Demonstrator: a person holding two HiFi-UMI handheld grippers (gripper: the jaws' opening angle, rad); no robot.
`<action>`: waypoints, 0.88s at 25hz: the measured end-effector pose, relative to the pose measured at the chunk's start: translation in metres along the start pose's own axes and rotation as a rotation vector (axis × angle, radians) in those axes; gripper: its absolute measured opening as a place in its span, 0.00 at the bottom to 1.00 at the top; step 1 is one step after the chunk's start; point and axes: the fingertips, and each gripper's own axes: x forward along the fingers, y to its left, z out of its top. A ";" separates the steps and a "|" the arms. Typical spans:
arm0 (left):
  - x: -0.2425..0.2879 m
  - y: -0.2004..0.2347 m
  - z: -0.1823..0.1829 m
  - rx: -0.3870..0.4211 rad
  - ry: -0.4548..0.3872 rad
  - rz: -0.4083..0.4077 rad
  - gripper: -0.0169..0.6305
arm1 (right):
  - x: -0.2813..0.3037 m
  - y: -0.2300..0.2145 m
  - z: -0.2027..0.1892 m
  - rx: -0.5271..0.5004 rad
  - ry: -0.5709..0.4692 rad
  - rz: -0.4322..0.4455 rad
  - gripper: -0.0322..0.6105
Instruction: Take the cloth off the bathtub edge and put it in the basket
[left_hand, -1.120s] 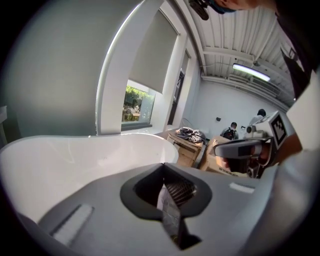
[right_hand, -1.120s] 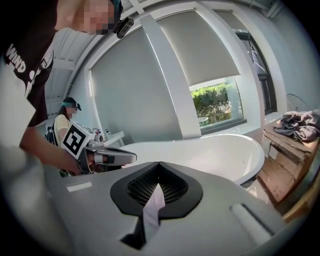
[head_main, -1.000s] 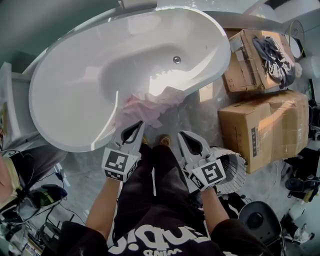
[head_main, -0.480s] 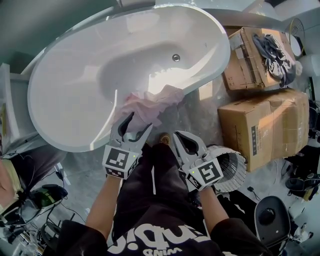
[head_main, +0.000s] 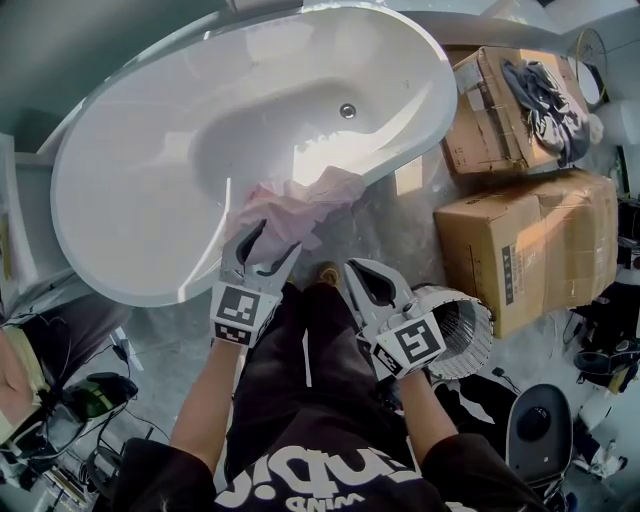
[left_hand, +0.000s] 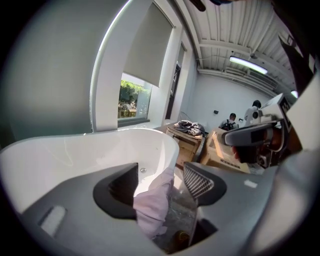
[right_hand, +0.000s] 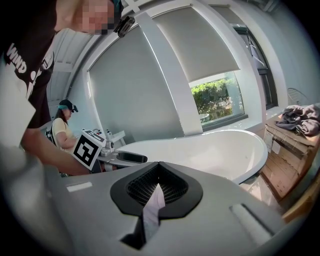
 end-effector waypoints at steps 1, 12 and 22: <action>0.003 0.001 -0.003 0.013 0.009 -0.002 0.43 | 0.000 0.000 -0.001 0.002 0.003 -0.001 0.06; 0.053 0.013 -0.074 0.036 0.223 -0.045 0.42 | 0.004 0.002 -0.006 0.007 0.022 0.003 0.06; 0.103 0.016 -0.147 0.118 0.468 -0.120 0.43 | 0.004 -0.002 -0.014 0.030 0.041 -0.005 0.06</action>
